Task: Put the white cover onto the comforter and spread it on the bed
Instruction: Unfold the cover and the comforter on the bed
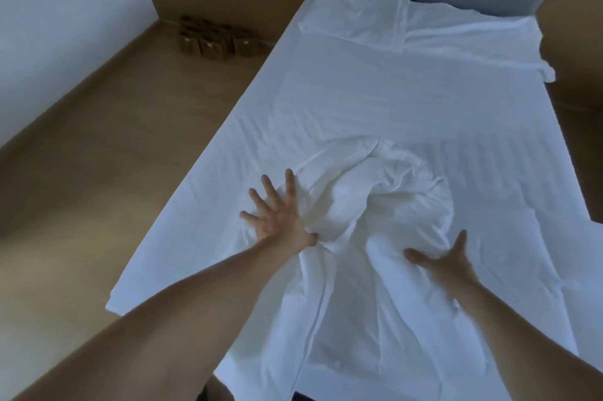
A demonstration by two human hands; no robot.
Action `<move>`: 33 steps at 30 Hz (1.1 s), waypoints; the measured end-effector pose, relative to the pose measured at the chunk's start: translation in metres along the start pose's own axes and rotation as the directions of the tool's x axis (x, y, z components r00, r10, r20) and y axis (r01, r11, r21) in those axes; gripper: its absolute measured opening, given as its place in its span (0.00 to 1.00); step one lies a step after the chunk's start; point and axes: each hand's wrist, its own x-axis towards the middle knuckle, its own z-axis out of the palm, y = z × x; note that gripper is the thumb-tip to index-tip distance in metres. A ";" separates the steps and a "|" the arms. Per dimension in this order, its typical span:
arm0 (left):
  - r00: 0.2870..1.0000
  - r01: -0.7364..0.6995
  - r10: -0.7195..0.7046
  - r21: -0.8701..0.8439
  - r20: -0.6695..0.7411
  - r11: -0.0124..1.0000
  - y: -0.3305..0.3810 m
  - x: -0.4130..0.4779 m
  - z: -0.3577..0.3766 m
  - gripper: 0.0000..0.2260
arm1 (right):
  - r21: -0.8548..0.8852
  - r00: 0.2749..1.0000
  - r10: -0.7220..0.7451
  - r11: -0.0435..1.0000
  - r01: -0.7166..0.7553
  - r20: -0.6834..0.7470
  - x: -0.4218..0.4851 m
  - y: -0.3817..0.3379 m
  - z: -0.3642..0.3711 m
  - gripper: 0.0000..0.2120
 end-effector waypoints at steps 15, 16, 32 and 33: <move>0.828 0.009 0.447 -0.805 0.339 0.594 -0.148 0.099 -0.028 0.35 | 0.288 0.988 -0.156 0.946 0.150 -0.003 -0.153 -0.205 0.163 0.19; 0.816 0.107 0.434 -0.838 0.381 0.535 -0.160 0.108 -0.039 0.27 | 0.268 0.989 -0.146 0.953 0.143 -0.011 -0.161 -0.217 0.173 0.19; 0.762 -0.175 0.559 -0.728 0.326 0.663 -0.281 0.209 -0.168 0.37 | -0.125 1.000 0.006 0.992 -0.006 0.000 -0.273 -0.296 0.359 0.23; 0.742 -0.195 0.571 -0.703 0.350 0.684 -0.285 0.214 -0.168 0.37 | -0.108 0.997 0.020 0.994 -0.012 0.074 -0.277 -0.297 0.371 0.26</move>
